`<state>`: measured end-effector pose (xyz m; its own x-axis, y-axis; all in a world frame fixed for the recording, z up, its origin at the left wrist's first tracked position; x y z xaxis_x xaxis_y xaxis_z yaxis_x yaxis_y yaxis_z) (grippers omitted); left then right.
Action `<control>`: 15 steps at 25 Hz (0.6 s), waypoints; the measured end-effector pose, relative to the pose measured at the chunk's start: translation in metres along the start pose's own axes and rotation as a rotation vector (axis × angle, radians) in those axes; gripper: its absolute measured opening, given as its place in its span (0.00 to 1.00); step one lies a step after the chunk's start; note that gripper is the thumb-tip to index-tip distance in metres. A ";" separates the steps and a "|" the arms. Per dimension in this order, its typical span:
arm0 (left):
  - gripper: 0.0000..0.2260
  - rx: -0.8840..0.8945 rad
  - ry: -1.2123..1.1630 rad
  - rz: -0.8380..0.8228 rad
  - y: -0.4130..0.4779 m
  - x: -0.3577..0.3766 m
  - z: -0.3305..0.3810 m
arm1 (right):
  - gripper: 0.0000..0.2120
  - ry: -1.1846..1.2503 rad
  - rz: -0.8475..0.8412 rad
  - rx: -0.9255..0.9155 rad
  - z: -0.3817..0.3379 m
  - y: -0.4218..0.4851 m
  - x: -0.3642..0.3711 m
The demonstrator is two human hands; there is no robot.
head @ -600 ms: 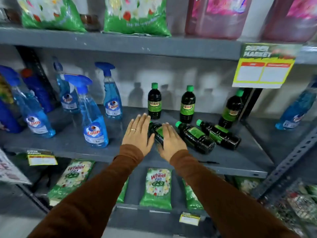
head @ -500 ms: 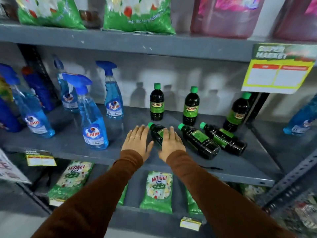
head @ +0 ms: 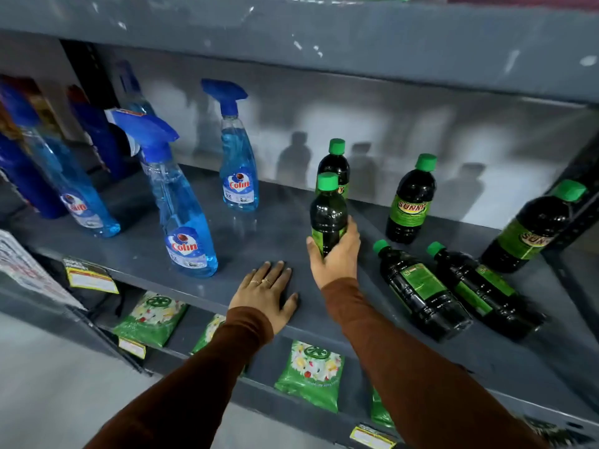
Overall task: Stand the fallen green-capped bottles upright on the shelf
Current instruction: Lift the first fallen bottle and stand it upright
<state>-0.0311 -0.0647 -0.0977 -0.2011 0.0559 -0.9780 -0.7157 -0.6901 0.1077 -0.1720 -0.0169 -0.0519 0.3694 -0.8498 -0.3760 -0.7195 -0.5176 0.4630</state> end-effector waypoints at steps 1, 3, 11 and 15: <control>0.27 -0.001 -0.009 0.008 -0.001 0.000 -0.001 | 0.38 0.071 0.014 0.029 0.004 -0.003 0.000; 0.28 -0.016 0.000 0.014 -0.005 0.003 -0.005 | 0.40 0.045 0.029 0.070 0.013 -0.004 0.004; 0.27 -0.018 0.011 0.082 -0.006 0.006 -0.010 | 0.44 0.050 -0.008 0.111 0.018 0.000 0.008; 0.27 -0.013 -0.011 0.083 -0.001 0.005 -0.004 | 0.52 -0.085 0.093 0.178 0.010 0.004 0.013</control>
<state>-0.0283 -0.0667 -0.1038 -0.2663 0.0059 -0.9639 -0.6879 -0.7016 0.1858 -0.1760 -0.0294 -0.0630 0.2513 -0.8779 -0.4076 -0.8436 -0.4051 0.3524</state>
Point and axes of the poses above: each hand's wrist, its own y-axis towards the middle knuckle, its own x-axis out of the palm, z = x × y, the point moved 2 cm from there along y, towards the middle knuckle
